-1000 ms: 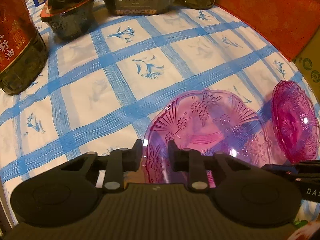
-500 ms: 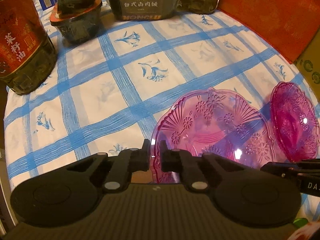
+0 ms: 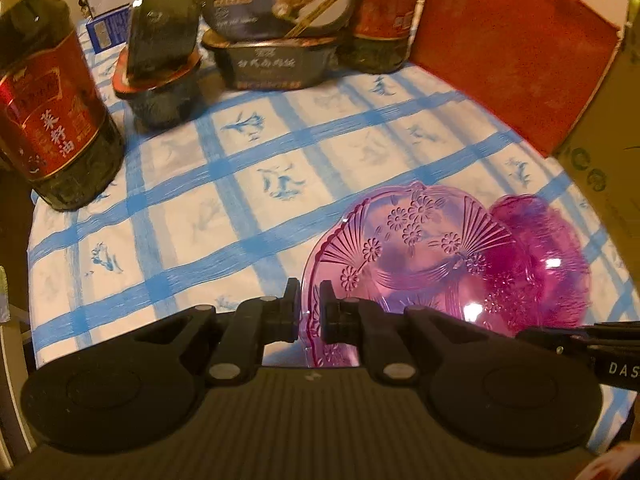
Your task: Organize plates and bowls
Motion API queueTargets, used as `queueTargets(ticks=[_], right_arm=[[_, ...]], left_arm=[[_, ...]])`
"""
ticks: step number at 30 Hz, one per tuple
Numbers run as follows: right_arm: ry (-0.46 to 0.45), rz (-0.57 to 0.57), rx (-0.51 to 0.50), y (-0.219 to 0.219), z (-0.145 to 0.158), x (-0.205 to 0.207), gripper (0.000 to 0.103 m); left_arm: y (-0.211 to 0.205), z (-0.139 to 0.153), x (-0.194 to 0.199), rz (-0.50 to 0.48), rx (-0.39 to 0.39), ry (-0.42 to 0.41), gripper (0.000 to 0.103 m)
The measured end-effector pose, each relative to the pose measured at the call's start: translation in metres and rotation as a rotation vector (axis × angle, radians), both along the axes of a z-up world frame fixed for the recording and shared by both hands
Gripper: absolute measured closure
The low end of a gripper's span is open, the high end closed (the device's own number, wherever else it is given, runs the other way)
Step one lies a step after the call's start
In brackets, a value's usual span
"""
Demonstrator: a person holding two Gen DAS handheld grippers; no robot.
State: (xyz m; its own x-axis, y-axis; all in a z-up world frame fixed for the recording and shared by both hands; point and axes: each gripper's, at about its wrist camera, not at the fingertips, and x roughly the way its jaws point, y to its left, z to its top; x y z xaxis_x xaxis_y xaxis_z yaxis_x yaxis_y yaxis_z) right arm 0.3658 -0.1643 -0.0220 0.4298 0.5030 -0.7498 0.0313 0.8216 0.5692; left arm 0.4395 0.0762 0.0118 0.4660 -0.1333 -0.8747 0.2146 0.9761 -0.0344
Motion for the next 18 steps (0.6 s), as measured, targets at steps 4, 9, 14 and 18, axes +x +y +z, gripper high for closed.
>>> queueTargets(ticks=[4,9,14,18], right_arm=[[-0.015,-0.028,-0.005,-0.024,0.013,-0.013,0.092],[-0.031,-0.07,-0.023,-0.055,0.025,-0.032,0.092],[-0.031,-0.102,-0.03,-0.085,0.029,-0.053,0.092],[-0.023,-0.126,-0.028,-0.104,0.027,-0.066,0.092]], left_arm=[[-0.022,0.01,-0.012,-0.022,-0.015,-0.011,0.095],[-0.056,0.017,-0.028,-0.057,-0.028,-0.024,0.095],[-0.084,0.022,-0.045,-0.081,-0.055,-0.03,0.095],[-0.102,0.024,-0.058,-0.098,-0.064,-0.029,0.095]])
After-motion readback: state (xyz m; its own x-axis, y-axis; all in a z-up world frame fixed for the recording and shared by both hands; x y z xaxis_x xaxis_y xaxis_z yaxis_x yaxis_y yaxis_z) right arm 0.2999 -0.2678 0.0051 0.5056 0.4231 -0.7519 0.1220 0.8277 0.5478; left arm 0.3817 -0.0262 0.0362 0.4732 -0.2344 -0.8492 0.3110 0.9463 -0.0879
